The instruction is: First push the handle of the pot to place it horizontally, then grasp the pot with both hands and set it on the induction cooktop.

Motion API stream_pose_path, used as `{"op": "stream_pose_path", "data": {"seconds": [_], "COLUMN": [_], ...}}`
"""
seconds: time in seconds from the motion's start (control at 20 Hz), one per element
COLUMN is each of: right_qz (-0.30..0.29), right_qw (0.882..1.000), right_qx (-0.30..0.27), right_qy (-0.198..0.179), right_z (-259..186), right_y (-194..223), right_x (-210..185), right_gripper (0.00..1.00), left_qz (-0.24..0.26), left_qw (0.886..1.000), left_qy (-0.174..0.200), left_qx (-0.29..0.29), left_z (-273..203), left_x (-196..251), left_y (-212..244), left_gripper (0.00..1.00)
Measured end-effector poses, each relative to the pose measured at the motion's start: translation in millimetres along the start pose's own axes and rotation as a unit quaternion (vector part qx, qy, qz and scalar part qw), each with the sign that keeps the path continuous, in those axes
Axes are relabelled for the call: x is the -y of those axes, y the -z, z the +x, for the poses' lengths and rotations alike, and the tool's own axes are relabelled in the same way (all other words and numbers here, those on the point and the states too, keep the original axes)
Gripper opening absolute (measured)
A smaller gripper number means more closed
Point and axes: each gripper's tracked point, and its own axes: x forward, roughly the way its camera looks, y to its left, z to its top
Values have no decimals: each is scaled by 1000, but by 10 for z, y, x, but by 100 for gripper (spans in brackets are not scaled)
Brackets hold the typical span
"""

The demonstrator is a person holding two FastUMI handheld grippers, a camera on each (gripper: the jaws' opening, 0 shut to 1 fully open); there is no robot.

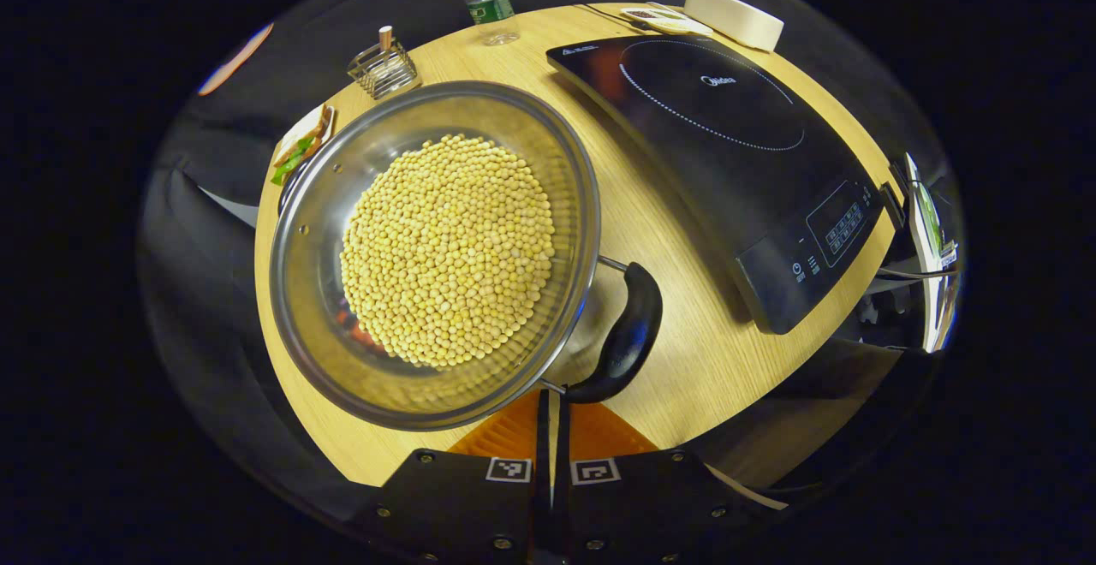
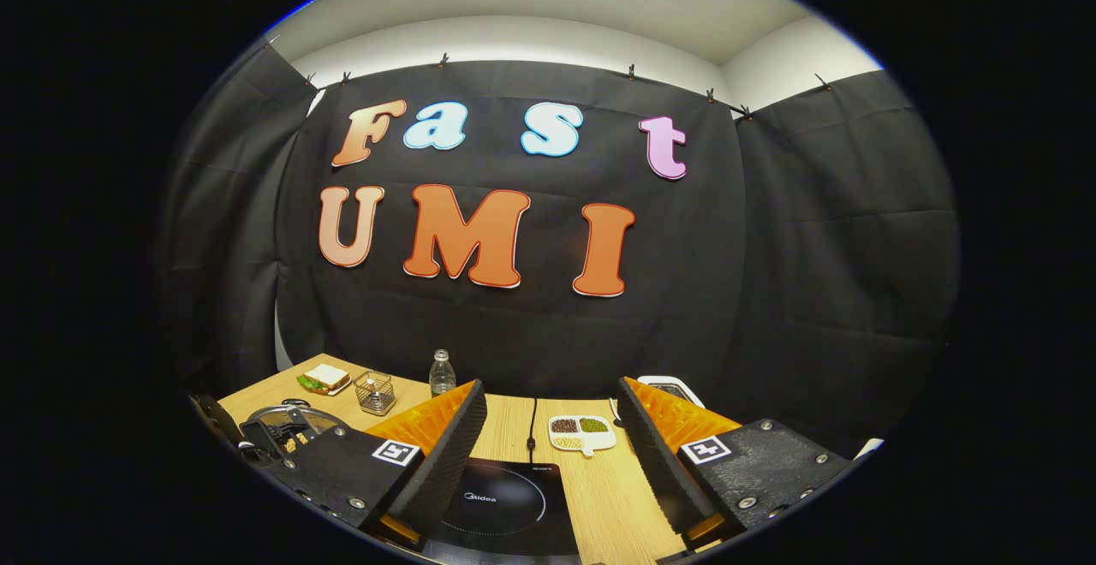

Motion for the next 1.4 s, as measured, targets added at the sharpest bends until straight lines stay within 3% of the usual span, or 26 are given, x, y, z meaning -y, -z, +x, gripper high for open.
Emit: {"op": "stream_pose_path", "data": {"seconds": [0.55,0.85,1.4], "right_qz": [4,4,1], "right_qw": [1000,999,997], "right_qx": [-23,-46,-76], "right_qy": [9,4,0], "right_z": [108,157,259], "right_y": [156,300,465], "right_x": [15,-41,-56], "right_gripper": [95,95,95], "left_qz": [-47,-34,-85], "left_qw": [997,998,994], "left_qy": [52,53,48], "left_qx": [17,31,56], "left_z": [50,80,179], "left_x": [206,269,247], "left_y": [-574,-880,-1464], "left_gripper": [2,2,2]}}
